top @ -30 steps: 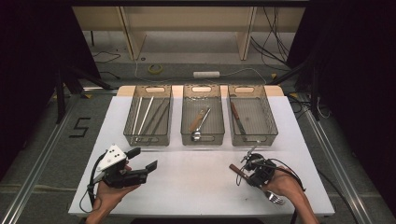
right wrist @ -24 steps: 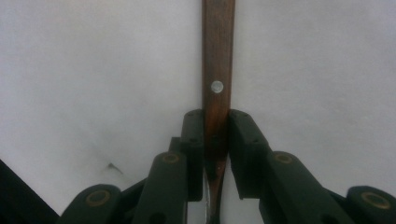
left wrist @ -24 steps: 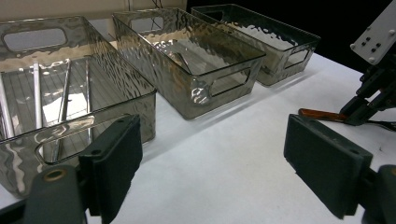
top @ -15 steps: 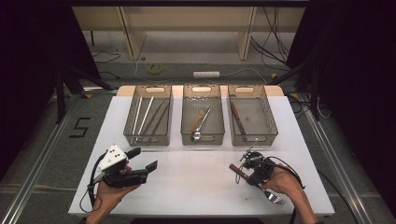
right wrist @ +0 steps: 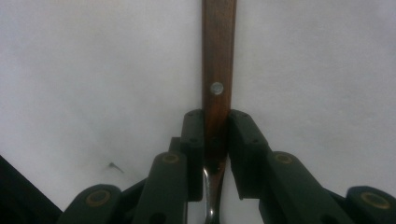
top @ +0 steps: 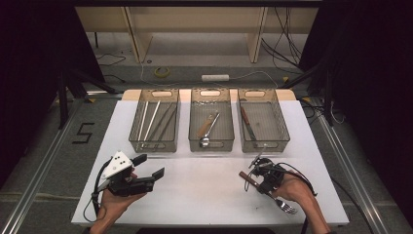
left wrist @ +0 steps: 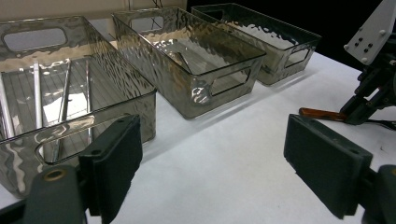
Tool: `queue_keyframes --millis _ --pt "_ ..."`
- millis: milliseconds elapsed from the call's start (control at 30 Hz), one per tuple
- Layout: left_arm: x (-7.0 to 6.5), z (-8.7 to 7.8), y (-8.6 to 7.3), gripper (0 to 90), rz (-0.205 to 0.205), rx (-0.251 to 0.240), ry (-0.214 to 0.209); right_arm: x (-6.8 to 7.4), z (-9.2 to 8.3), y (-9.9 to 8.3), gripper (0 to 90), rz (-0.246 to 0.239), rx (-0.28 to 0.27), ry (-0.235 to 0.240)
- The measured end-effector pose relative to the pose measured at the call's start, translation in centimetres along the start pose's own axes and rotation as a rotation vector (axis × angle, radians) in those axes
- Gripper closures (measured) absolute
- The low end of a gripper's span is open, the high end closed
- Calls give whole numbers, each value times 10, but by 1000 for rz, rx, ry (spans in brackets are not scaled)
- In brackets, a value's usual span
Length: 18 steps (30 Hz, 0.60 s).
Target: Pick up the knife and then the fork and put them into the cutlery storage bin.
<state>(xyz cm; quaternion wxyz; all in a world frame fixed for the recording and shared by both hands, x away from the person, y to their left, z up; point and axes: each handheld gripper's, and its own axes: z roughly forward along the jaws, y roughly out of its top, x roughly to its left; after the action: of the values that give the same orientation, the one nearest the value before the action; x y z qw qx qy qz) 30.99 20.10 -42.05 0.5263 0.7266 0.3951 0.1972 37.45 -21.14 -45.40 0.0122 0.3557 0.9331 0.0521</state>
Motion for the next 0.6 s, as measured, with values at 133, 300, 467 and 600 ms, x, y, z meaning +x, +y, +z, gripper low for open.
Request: queue_keyframes --millis 133,300,467,600 --pt "0 0 0 189 5 3 -2 0 0 0 773 4 0 2" --pt "0 0 0 189 6 5 -2 1 1 2 774 -4 10 -11" --pt "-1 0 0 189 8 5 -2 3 1 3 776 -4 17 -22" --pt "-1 1 0 189 8 5 -3 3 1 2 778 -5 17 -22"
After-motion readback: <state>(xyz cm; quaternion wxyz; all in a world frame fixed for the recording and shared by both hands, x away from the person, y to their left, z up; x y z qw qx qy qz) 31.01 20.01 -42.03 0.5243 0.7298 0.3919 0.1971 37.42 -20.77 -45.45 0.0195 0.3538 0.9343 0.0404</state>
